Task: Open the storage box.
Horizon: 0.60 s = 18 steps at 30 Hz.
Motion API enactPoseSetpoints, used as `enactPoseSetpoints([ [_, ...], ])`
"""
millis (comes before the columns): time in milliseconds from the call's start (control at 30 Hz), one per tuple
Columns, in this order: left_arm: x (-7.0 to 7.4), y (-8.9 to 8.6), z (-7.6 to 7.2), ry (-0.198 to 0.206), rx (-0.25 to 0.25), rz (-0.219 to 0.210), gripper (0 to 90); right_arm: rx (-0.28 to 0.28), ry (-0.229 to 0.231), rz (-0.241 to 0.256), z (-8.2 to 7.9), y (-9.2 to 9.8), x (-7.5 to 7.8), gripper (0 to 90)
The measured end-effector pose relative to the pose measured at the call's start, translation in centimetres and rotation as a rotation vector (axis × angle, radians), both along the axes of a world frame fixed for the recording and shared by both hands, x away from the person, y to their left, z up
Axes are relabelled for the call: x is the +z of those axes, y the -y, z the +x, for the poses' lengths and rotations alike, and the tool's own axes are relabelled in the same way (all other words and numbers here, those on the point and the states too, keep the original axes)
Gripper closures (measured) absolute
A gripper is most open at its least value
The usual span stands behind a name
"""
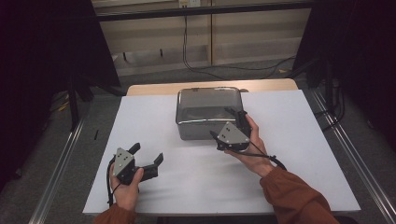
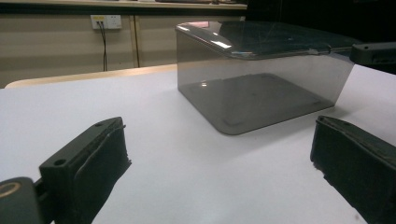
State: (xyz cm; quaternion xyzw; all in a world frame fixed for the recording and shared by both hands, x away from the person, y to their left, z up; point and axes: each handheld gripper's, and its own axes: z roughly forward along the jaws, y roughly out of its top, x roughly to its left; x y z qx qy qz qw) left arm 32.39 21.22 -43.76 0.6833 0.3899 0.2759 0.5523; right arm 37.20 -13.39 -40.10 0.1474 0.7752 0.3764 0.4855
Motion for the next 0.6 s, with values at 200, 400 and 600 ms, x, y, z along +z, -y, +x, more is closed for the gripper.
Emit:
enactPoseSetpoints([
  [200,0.0,0.0,0.0,0.0,0.0,0.002,3.6,0.007,0.049,-0.133,-0.1,-0.8,-0.4,17.0],
  [400,0.1,-0.1,-0.1,0.008,0.003,-0.005,3.7,-0.015,0.085,-0.246,-0.1,-1.5,-0.6,23.9],
  [600,0.1,-0.1,-0.1,0.005,-0.001,-0.001,3.6,-0.008,0.141,-0.321,-0.1,-2.1,-0.9,29.8],
])
